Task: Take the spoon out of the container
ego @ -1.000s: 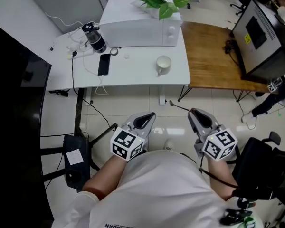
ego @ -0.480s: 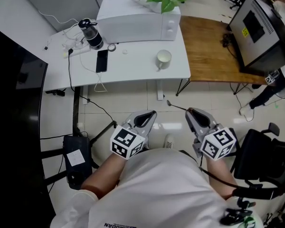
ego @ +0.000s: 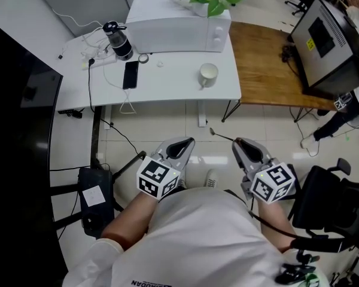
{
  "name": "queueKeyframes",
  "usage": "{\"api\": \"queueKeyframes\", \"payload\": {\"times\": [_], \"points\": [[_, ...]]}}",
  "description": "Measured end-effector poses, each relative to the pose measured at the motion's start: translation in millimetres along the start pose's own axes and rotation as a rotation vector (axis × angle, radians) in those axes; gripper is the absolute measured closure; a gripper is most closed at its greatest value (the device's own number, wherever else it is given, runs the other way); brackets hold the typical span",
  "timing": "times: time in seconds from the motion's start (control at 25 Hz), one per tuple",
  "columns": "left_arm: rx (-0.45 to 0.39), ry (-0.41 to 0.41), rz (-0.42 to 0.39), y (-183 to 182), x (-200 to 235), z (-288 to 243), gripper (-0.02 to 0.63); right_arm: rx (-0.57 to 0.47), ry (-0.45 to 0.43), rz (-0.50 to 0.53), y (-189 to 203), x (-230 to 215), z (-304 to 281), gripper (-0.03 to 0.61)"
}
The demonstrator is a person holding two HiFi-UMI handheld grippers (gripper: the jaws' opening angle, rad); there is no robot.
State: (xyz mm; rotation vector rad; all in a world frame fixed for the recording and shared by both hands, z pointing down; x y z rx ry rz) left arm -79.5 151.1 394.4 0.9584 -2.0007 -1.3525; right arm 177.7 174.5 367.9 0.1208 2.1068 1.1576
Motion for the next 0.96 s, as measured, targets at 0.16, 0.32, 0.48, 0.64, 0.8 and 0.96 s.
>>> {"api": "queueKeyframes", "payload": {"times": [0.16, 0.32, 0.48, 0.64, 0.8, 0.96], "points": [[0.0, -0.003, 0.0, 0.7, -3.4, -1.4, 0.609, -0.001, -0.002, 0.001, 0.1, -0.6, 1.3, 0.523], [-0.004, -0.002, 0.0, -0.6, -5.0, -4.0, 0.609, -0.002, 0.0, -0.001, 0.5, -3.2, 3.9, 0.523], [-0.007, -0.003, 0.0, -2.8, -4.6, -5.9, 0.609, -0.004, 0.001, -0.004, 0.8, -5.4, 5.9, 0.523], [-0.005, -0.002, 0.0, -2.8, -5.4, -7.4, 0.609, -0.002, -0.001, -0.007, 2.1, -6.4, 6.9, 0.523], [-0.002, 0.001, -0.007, -2.7, -5.6, -8.8, 0.609, -0.002, -0.003, -0.004, 2.0, -6.7, 6.1, 0.523], [0.006, 0.003, -0.01, -3.0, -7.7, -7.8, 0.609, 0.005, -0.006, -0.001, 2.6, -6.0, 7.3, 0.523]]}}
Point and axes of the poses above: the fingertips, and each gripper's own axes: z backward along the fingers, x to its left, y out of its underside, the point moved 10 cm from there along z, backward along the fingers, and after that the axes turned 14 degrees about -z, right-handed, at the moved point
